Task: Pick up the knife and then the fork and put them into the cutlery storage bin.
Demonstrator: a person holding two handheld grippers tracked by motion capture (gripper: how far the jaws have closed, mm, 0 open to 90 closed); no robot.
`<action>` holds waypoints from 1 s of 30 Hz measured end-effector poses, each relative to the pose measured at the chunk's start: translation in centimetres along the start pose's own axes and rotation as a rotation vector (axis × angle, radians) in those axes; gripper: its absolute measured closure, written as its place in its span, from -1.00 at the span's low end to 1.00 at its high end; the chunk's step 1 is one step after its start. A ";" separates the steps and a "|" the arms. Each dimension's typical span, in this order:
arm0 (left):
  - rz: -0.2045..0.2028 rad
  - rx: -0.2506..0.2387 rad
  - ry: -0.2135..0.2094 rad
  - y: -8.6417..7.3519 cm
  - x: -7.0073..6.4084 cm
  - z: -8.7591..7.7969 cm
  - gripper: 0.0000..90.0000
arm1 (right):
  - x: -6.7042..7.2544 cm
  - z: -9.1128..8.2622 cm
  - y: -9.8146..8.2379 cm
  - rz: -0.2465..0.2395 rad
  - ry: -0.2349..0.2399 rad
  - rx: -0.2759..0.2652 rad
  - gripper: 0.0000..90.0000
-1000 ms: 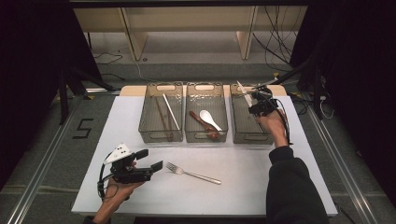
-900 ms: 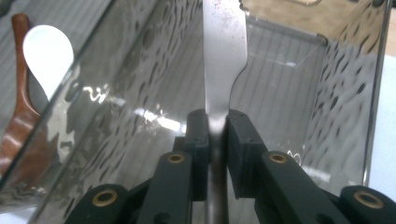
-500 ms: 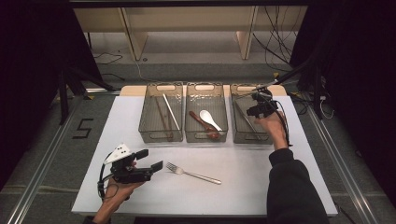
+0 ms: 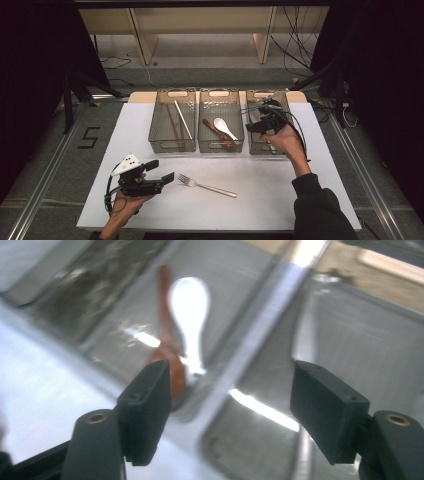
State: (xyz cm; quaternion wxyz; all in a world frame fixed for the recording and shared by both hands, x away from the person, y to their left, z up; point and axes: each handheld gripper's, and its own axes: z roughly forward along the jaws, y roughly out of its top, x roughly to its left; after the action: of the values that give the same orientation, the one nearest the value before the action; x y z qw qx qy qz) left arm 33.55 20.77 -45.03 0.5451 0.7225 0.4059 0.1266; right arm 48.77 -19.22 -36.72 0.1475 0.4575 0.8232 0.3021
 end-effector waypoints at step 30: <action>0.002 -0.011 0.002 0.0 0.0 -0.1 -0.63 | 12.2 2.5 -4.4 -0.259 0.232 0.130 -0.30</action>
State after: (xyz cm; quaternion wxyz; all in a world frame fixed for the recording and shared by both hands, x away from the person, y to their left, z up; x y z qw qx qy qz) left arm 33.50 20.78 -44.99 0.5487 0.7197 0.4049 0.1301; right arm 40.60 -9.82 -41.03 0.0593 0.3185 0.9044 0.2775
